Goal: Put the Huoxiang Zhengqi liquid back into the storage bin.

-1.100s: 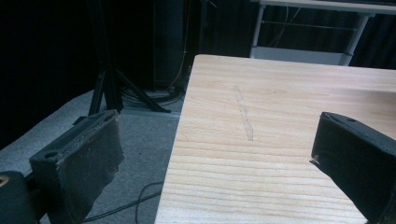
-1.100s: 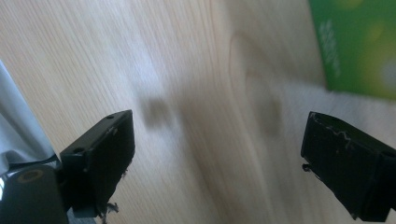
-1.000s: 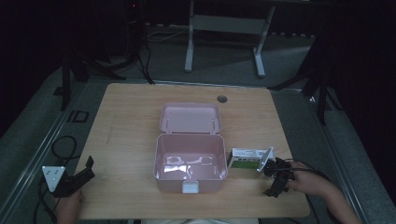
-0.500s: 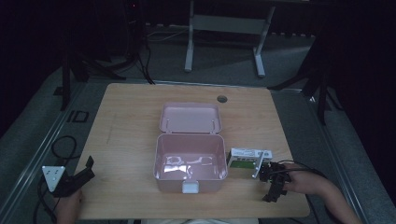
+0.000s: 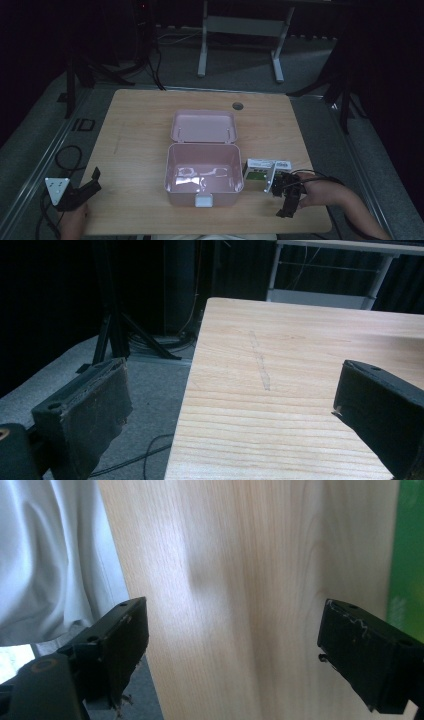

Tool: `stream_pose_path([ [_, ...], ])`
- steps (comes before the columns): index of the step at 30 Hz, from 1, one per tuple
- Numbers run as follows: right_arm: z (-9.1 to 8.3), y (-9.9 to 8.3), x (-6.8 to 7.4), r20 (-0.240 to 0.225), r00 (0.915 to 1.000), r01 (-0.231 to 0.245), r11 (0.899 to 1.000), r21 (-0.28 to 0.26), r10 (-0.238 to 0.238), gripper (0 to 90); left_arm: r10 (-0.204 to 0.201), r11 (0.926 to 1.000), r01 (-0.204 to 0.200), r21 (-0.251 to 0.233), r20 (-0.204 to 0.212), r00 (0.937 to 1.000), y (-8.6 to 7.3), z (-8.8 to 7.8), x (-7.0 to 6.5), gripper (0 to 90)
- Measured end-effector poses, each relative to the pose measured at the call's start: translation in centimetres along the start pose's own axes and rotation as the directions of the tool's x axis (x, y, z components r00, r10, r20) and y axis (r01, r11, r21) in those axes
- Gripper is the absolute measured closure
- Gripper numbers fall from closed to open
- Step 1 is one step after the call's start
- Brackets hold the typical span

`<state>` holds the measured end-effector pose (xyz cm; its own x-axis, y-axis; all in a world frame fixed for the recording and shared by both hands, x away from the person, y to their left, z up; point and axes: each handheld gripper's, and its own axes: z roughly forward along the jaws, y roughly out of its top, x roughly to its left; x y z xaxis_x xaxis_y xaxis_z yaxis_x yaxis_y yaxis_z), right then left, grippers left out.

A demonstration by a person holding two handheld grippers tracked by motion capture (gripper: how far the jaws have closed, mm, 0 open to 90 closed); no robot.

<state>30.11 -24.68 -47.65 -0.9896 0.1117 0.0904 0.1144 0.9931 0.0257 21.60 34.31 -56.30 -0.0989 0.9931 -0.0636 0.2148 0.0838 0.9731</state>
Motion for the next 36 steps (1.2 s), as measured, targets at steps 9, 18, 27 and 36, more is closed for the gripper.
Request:
stream_pose_path([
  [9, -3.2, 2.0, -0.2, 0.010, 0.9976, 0.069, 0.998, -0.008, -0.069, 12.7, -0.003, 1.0000, 0.003, 0.000, 0.001, 1.0000, 0.0, 0.0, 0.0, 2.1],
  [18, -6.1, 2.8, -1.7, 0.048, 0.9963, 0.073, 0.997, -0.024, -0.071, 13.9, -0.004, 1.0000, 0.004, 0.000, 0.001, 1.0000, 0.0, 0.0, 0.0, 2.1],
  [27, -7.5, 2.7, -3.9, 0.124, 0.9886, 0.088, 0.996, -0.024, -0.084, 23.5, -0.004, 1.0000, 0.004, 0.003, 0.002, 1.0000, 0.0, 0.0, 0.0, 2.1],
  [36, -7.5, 2.9, -6.1, 0.121, 0.9908, 0.064, 0.998, -0.012, -0.062, 28.4, -0.002, 1.0000, 0.002, 0.007, -0.001, 1.0000, 0.0, 0.1, 0.0, 2.1],
])
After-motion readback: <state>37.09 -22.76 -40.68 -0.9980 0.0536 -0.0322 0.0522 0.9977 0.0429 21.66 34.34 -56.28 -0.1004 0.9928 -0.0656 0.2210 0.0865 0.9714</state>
